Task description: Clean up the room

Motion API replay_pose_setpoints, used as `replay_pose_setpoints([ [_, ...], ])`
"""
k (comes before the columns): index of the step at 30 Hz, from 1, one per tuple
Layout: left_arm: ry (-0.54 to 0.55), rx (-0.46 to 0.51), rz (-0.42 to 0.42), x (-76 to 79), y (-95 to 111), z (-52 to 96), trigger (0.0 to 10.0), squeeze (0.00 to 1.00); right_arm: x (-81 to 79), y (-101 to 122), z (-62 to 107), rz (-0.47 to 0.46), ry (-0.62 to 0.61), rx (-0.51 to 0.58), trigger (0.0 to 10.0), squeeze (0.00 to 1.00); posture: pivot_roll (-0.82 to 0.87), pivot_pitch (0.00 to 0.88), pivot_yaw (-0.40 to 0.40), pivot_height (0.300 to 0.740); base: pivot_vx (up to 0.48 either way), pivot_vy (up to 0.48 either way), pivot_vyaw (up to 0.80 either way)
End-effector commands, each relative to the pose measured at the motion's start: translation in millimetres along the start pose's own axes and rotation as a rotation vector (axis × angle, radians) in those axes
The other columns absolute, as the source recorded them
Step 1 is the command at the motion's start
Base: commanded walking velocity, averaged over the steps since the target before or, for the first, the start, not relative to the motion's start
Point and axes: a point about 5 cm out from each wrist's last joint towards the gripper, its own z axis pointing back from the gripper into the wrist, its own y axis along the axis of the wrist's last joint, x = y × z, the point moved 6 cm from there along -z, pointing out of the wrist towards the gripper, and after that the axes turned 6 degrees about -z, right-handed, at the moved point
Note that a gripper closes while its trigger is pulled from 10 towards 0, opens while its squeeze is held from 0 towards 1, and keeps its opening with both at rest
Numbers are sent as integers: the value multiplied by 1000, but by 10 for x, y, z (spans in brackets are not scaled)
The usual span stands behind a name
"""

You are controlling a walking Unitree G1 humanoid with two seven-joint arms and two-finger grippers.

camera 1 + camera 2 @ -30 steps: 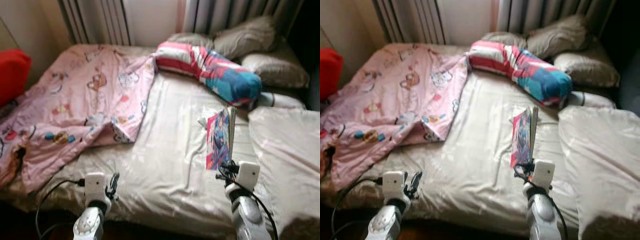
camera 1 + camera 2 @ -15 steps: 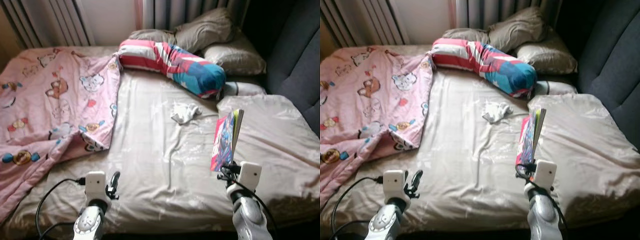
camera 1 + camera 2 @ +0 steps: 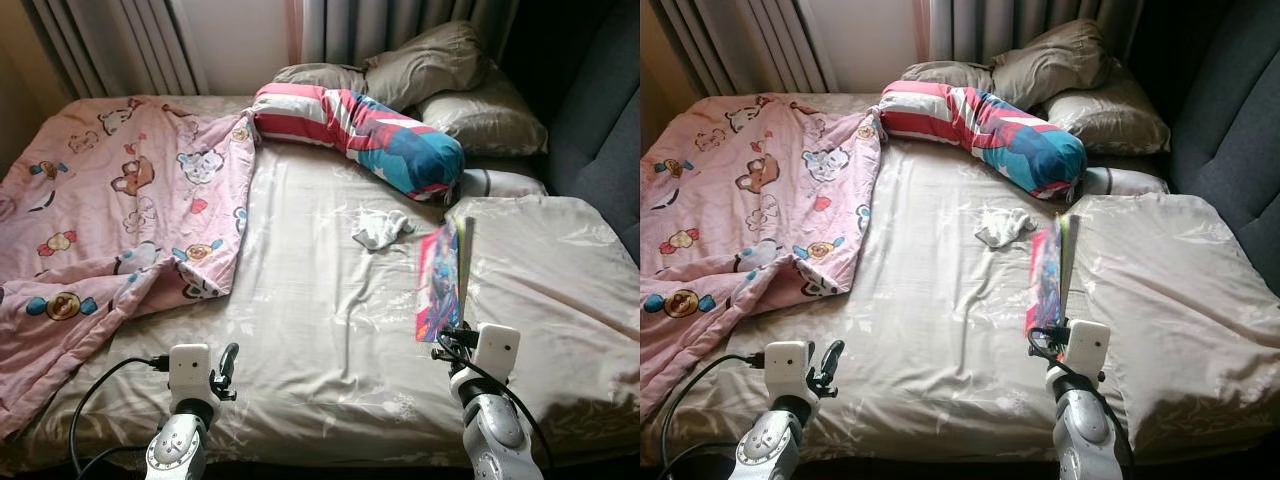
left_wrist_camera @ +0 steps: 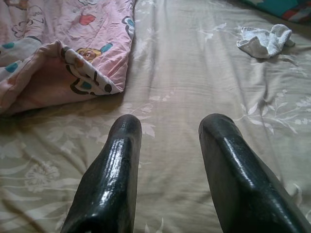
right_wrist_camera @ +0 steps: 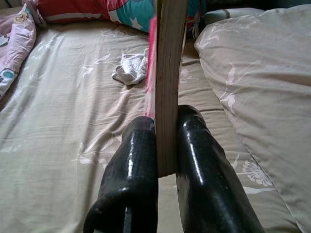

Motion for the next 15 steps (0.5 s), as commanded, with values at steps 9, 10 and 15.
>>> replay_pose_setpoints([
  [9,-4,-6,-1,7,-28,22,10000,0,-27,118,-25,1,11,48,10000,0,-22,229,3,740,0,0,-458],
  [10,-4,-6,-1,7,-28,22,10000,0,-28,118,-25,1,11,47,10000,0,-22,229,3,740,0,0,0],
  [15,0,-7,1,-1,-33,26,10000,0,-40,105,-26,7,18,41,10000,0,-21,234,1,740,0,0,0],
])
